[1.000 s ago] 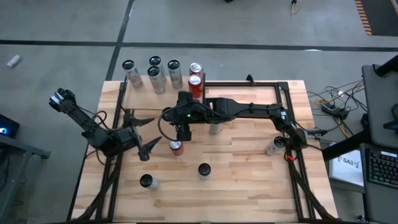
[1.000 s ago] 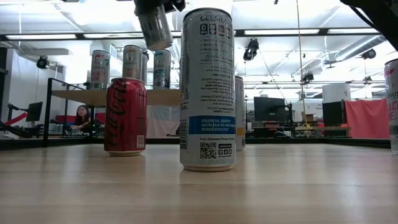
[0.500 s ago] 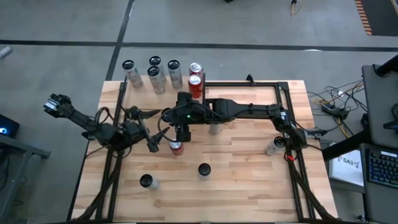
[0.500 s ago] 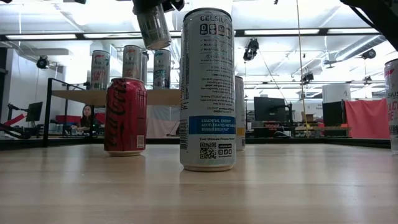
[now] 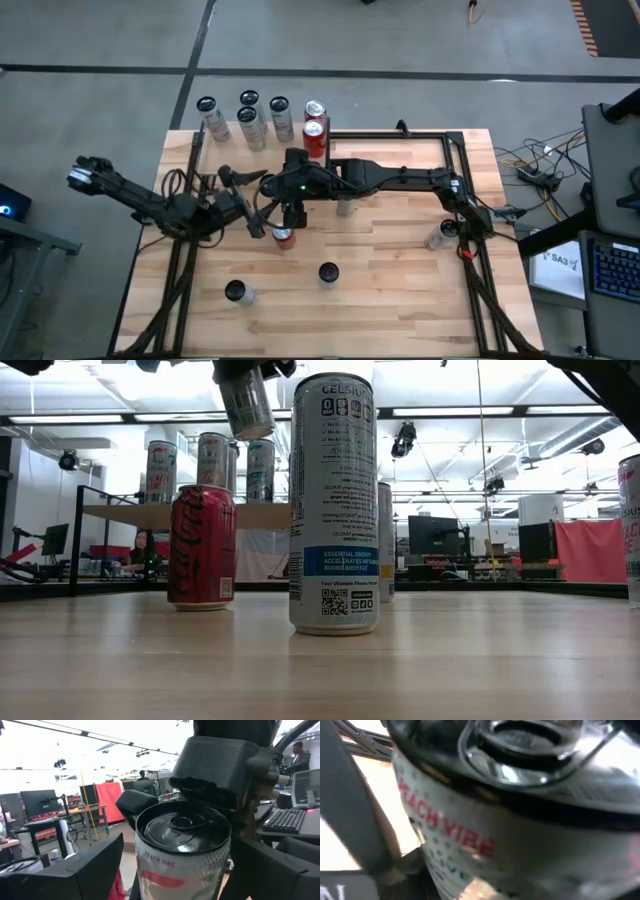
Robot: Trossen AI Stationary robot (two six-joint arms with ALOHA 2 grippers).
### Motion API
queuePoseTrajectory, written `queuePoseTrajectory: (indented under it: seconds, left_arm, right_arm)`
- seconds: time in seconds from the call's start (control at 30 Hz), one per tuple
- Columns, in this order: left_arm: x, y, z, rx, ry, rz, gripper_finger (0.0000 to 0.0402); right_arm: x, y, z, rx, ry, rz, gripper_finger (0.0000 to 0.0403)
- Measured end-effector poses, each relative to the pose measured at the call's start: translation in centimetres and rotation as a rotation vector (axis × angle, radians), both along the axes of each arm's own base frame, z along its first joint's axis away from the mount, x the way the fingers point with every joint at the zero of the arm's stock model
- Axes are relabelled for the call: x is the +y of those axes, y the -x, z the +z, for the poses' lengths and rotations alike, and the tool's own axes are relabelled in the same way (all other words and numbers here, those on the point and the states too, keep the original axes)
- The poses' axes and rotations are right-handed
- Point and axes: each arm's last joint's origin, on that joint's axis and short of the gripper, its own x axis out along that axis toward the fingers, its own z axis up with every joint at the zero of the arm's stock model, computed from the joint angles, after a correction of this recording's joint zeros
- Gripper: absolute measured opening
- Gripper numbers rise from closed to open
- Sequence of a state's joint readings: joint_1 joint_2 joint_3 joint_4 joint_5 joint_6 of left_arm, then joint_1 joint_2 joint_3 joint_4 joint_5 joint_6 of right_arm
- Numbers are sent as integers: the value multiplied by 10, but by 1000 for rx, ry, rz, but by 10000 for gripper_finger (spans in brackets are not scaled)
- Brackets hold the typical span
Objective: Place canned beverage on shelf
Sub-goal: Put the top white pink soda can on the shelf aligned with the other white pink soda can
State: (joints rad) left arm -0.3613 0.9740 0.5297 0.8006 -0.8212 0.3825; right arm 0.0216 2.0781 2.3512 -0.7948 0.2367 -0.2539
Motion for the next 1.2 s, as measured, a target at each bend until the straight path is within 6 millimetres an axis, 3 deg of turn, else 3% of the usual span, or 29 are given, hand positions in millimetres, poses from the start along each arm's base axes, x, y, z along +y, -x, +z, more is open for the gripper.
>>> queuePoseTrajectory:
  seconds: [0.17,0.4,0.57,0.73,0.9,1.2]
  left_arm:
    - [1,-2,1,-17,-19,7,324]
    - [0,-4,0,-13,-25,3,237]
    - [0,-4,0,-14,-21,4,232]
    - [1,-3,-1,-7,-6,22,232]
    - [4,5,3,2,35,157,232]
    - [21,35,10,139,180,675,232]
  right_arm:
    - [0,0,0,0,0,0,233]
    - [0,0,0,0,1,-1,233]
    - [0,0,0,-2,0,0,236]
    - [0,-2,2,-29,-17,-13,306]
    - [-2,1,4,-38,-42,-42,351]
    - [-5,25,32,-67,6,-154,345]
